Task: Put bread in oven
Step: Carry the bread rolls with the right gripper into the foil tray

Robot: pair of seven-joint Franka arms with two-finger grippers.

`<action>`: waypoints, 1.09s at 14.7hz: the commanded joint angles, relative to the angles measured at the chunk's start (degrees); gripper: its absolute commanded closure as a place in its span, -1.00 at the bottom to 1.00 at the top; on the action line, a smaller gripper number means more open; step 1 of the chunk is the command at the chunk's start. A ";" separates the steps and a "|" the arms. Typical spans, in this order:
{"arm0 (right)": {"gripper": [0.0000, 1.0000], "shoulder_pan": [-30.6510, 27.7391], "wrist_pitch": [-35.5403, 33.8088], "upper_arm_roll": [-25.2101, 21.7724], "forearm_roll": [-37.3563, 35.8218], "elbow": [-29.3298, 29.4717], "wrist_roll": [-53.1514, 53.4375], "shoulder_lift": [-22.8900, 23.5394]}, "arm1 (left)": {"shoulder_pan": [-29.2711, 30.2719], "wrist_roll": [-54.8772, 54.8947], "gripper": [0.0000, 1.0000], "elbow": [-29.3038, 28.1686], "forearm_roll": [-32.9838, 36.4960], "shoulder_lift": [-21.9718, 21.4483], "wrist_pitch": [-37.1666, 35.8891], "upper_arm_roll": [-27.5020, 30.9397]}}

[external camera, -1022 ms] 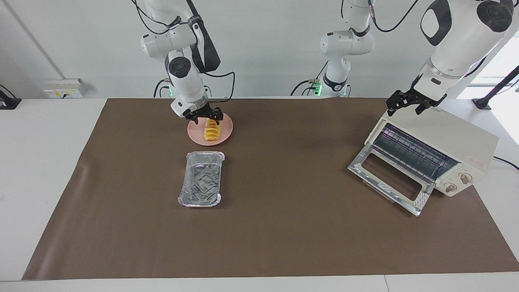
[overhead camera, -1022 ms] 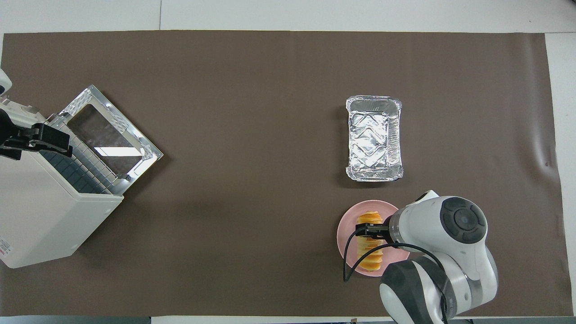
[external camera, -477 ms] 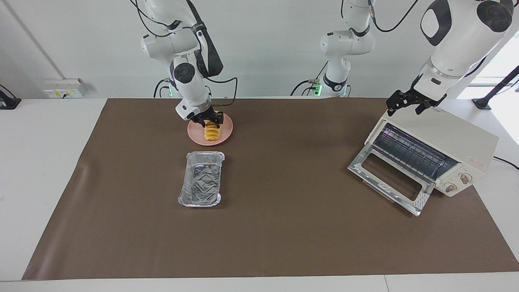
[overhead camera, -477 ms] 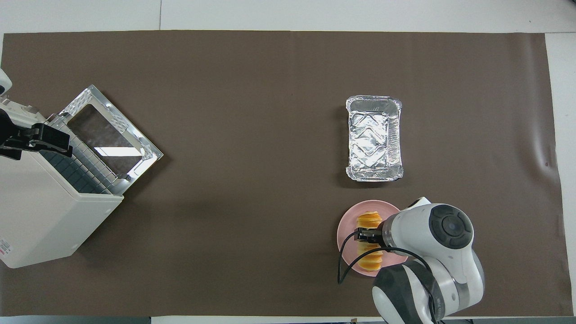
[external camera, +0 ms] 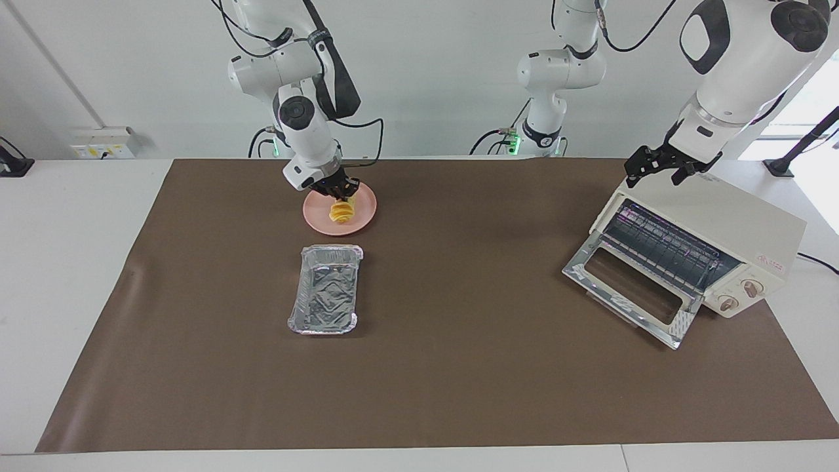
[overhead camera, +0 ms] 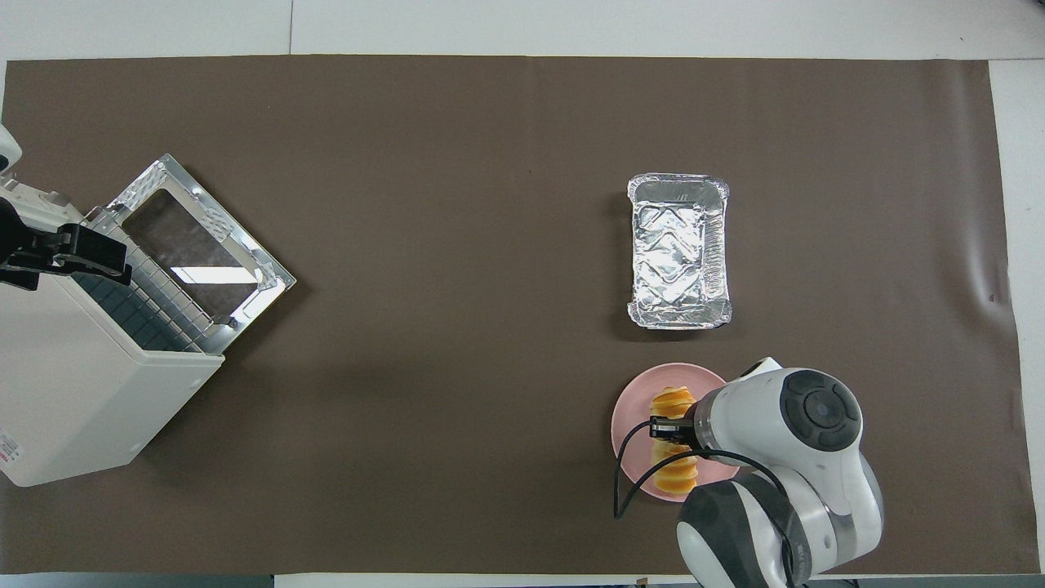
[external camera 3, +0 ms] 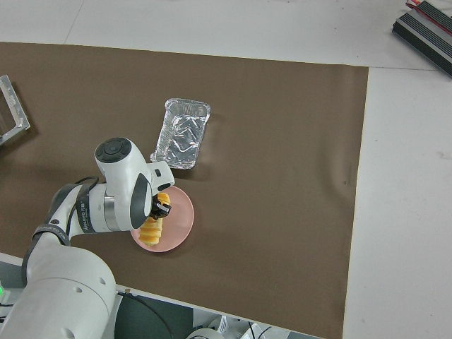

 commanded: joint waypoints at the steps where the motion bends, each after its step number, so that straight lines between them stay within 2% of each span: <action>1: 1.00 -5.02 -10.59 -0.12 -0.25 13.48 -1.23 0.99 | -0.15 0.07 -1.00 -0.66 -0.28 -0.71 0.28 0.32; 2: 1.00 -6.53 -13.68 -0.12 -0.52 20.42 -3.68 4.49 | -0.15 0.07 -1.00 -0.58 -0.28 -0.71 0.28 0.32; 4: 1.00 -8.82 -13.80 -0.12 -3.93 30.19 -6.77 11.35 | -0.15 0.07 -1.00 -0.58 -0.28 -0.71 0.19 0.32; 8: 1.00 -10.15 -13.45 -0.12 -4.21 46.37 -8.71 25.23 | -0.15 0.07 -1.00 -0.58 -0.28 -0.71 0.19 0.32; 9: 1.00 -10.15 -11.88 -0.12 -4.21 48.68 -8.80 27.88 | -0.15 0.16 -1.00 -0.58 -0.28 -0.71 0.28 0.32; 13: 1.00 -9.27 -4.31 -0.03 -2.55 48.09 -8.72 34.92 | -0.15 0.07 -1.00 -0.66 -0.28 -0.71 0.28 0.32; 16: 1.00 -9.71 -2.91 -0.03 -1.14 43.79 -10.82 34.59 | -0.15 0.07 -1.00 -0.58 -0.28 -0.71 0.28 0.32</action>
